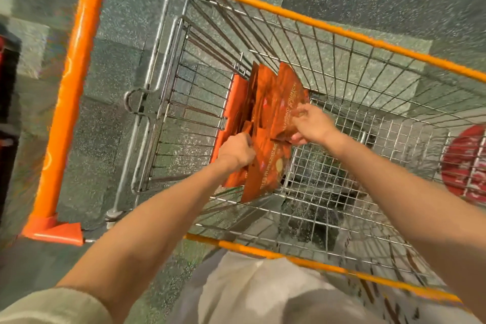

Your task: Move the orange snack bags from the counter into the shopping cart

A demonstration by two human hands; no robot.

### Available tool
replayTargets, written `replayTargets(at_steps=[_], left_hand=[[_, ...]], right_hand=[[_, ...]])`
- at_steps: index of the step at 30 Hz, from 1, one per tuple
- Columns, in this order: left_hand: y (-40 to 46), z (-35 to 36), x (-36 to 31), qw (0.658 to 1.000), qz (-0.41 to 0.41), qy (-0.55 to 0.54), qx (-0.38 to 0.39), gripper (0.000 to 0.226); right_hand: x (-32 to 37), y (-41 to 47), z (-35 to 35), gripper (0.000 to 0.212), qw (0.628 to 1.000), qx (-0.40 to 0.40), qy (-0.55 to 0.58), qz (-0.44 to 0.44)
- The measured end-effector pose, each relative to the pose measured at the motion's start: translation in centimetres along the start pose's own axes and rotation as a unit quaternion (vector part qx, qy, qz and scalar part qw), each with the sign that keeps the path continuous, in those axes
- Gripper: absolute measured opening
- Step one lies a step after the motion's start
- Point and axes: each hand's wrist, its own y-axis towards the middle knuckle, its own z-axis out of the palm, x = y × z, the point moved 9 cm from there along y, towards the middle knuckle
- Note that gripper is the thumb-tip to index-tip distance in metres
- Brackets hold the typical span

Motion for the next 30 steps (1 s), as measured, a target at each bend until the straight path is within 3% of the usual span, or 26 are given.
replayTargets(at_steps=[13,23,30], left_hand=[[-9.3,-5.9,-7.9,0.979,0.146,-0.061,-0.128,0.025],[-23.7,-1.9,-13.1,0.939,0.293,-0.111,-0.141,0.022],[-31.9,3.7,-17.3,0.914,0.364,-0.16,-0.083,0.021]], right_hand=[[0.5,-17.3,-7.2,0.03,0.978,-0.167,-0.028,-0.118],[-5.3,-34.6,-8.4,0.026,0.938,-0.283,-0.001,-0.201],[-11.9,-44.0,-9.6,0.023,0.912,-0.355,0.009,-0.207]])
